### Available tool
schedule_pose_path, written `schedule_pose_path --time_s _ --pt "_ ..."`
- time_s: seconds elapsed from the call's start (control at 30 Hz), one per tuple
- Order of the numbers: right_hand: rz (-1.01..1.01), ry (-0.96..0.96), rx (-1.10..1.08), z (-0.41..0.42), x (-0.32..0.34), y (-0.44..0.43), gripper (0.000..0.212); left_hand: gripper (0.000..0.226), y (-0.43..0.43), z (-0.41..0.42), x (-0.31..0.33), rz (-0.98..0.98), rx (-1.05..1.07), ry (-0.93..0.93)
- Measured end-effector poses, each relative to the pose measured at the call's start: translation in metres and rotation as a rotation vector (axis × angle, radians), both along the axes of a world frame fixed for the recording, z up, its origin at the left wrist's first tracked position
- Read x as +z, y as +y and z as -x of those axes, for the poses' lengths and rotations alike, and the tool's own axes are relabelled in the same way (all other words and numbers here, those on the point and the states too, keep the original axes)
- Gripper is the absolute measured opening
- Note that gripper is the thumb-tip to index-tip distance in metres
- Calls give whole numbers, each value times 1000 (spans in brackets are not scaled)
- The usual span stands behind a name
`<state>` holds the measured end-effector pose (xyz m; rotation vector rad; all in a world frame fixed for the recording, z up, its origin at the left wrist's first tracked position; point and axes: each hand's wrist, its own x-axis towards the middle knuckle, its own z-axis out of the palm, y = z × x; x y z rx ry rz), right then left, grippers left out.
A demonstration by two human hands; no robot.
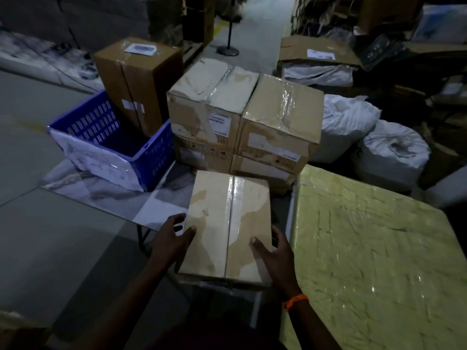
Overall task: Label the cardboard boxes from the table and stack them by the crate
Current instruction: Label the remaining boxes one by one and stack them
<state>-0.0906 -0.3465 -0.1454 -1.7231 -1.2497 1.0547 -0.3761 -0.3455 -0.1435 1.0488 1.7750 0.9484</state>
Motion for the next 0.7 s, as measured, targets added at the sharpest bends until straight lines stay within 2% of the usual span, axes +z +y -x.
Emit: schedule_pose_path --time_s 0.1,0.3,0.5,0.6,0.63,0.7 --pt "10 10 13 1 0 20 71 55 18 -3 0 -5 -41 48" --pt "70 77 59 2 11 54 62 77 55 -7 11 59 -157 137" --pt "123 110 73 5 13 68 58 82 61 -16 15 79 -163 100" --pt "119 143 52 5 16 69 50 76 59 -18 13 99 -128 102" --pt "104 148 34 4 18 68 54 76 58 -19 13 90 -116 76" --pt "78 132 -13 1 25 62 82 78 54 -20 20 62 -93 -3"
